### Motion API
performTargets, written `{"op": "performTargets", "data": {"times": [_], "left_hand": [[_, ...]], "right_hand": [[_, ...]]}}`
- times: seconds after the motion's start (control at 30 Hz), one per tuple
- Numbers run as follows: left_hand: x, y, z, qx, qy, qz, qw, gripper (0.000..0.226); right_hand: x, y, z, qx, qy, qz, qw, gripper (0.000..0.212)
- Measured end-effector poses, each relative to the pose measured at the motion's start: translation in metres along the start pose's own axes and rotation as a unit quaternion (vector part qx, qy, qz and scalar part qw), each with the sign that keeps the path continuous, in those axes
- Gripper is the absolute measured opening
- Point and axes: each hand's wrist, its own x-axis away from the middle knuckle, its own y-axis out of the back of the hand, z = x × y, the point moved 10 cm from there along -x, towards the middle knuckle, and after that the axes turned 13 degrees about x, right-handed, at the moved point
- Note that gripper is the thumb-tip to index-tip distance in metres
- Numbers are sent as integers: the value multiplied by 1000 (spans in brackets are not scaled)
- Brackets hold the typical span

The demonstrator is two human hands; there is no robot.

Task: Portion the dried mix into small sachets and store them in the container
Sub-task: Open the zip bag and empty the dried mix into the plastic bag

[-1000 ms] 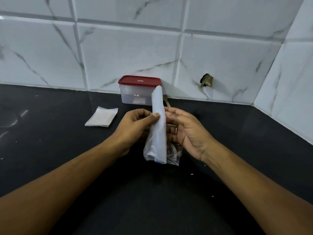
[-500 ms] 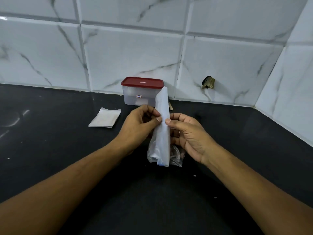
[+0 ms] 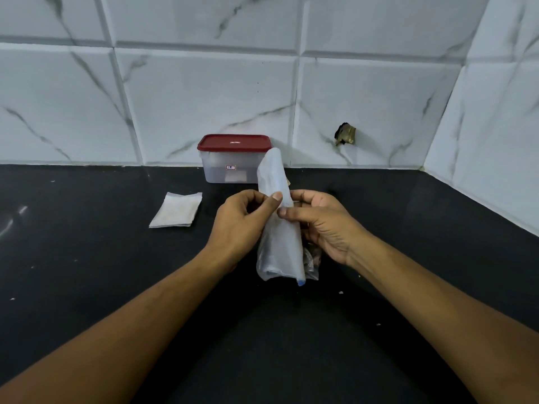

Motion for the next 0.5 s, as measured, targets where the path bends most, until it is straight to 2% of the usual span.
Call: {"op": "performTargets", "data": {"times": [0.2, 0.4, 0.5], "left_hand": [[3, -2, 2, 19, 21, 9, 1000, 45], [2, 0, 4, 46, 11, 11, 999, 37], [3, -1, 0, 41, -8, 17, 999, 35]], "right_hand": [[-1, -10, 7, 61, 37, 28, 997, 41], [0, -9, 8, 37, 43, 75, 996, 34], [-2, -6, 7, 33, 39, 69, 996, 29]]}}
